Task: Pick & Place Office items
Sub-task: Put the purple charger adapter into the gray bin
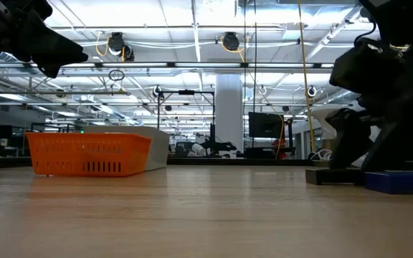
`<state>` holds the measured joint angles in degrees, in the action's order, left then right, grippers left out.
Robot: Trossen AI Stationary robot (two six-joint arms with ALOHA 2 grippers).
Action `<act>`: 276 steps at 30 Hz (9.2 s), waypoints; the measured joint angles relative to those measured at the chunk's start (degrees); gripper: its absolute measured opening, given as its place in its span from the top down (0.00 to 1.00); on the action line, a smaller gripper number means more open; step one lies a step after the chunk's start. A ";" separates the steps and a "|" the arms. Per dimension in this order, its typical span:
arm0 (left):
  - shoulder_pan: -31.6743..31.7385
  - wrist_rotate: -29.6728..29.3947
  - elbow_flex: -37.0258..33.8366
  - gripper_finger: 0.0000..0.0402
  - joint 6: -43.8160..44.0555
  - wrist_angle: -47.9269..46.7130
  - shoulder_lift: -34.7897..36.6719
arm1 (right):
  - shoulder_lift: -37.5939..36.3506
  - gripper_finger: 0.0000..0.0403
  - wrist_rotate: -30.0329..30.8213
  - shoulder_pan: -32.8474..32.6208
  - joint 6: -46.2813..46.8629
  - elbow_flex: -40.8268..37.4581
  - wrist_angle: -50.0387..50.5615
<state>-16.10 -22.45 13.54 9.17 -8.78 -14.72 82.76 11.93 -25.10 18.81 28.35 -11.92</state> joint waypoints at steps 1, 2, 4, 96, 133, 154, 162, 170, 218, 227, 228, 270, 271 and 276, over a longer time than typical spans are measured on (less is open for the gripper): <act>0.00 -0.01 0.00 0.71 0.00 0.00 -0.01 | 0.00 0.33 0.06 0.00 0.02 -0.22 -0.86; 0.00 -0.01 0.00 0.71 0.00 0.00 0.02 | 0.00 0.33 0.06 0.00 0.02 -0.27 -1.22; 0.00 -0.01 0.00 0.71 0.00 0.00 0.02 | 0.00 0.33 0.10 0.00 0.02 -0.30 -2.10; 0.00 -0.01 0.00 0.71 0.01 0.00 -0.01 | -14.27 0.49 4.80 -3.87 6.51 -0.27 16.16; 0.00 14.99 -0.04 0.71 -12.87 54.64 -28.84 | -3.74 0.49 -12.05 19.32 -15.43 -0.16 -47.65; 2.05 -3.12 6.12 0.69 13.64 62.78 -53.15 | -3.78 0.48 -25.21 19.28 -11.74 -0.16 -58.63; 3.34 -2.74 22.19 0.49 1.32 62.51 -72.87 | -3.78 0.48 -20.99 19.32 -15.00 -0.16 -60.51; 3.26 1.52 34.31 0.37 -6.50 62.49 -84.14 | -3.78 0.48 -19.00 19.47 -16.99 -0.16 -60.55; 7.08 8.73 45.59 0.23 -7.10 62.51 -92.00 | -3.82 0.48 -19.13 19.52 -18.64 -0.16 -60.87; 7.08 9.00 45.59 0.26 -9.21 62.69 -92.00 | -3.80 0.48 -19.18 19.52 -18.64 -0.16 -60.75; 7.08 9.13 45.59 0.28 -9.51 62.70 -92.00 | -3.80 0.48 -19.16 19.52 -18.64 -0.16 -60.75; 5.57 5.76 45.59 0.46 -10.73 49.51 -82.18 | -25.94 0.21 -11.18 19.89 -18.47 -0.19 -24.08; 5.56 5.45 45.59 0.46 -10.40 46.76 -80.82 | -26.91 0.21 -10.18 19.89 -18.59 -0.19 -22.44; 5.25 0.43 45.59 0.46 -8.83 34.06 -74.75 | -30.65 0.21 -8.60 19.89 -19.30 -0.21 -17.59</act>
<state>-10.84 -22.02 59.13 0.34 25.28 -89.46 52.11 3.33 -5.21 -0.49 28.14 -29.51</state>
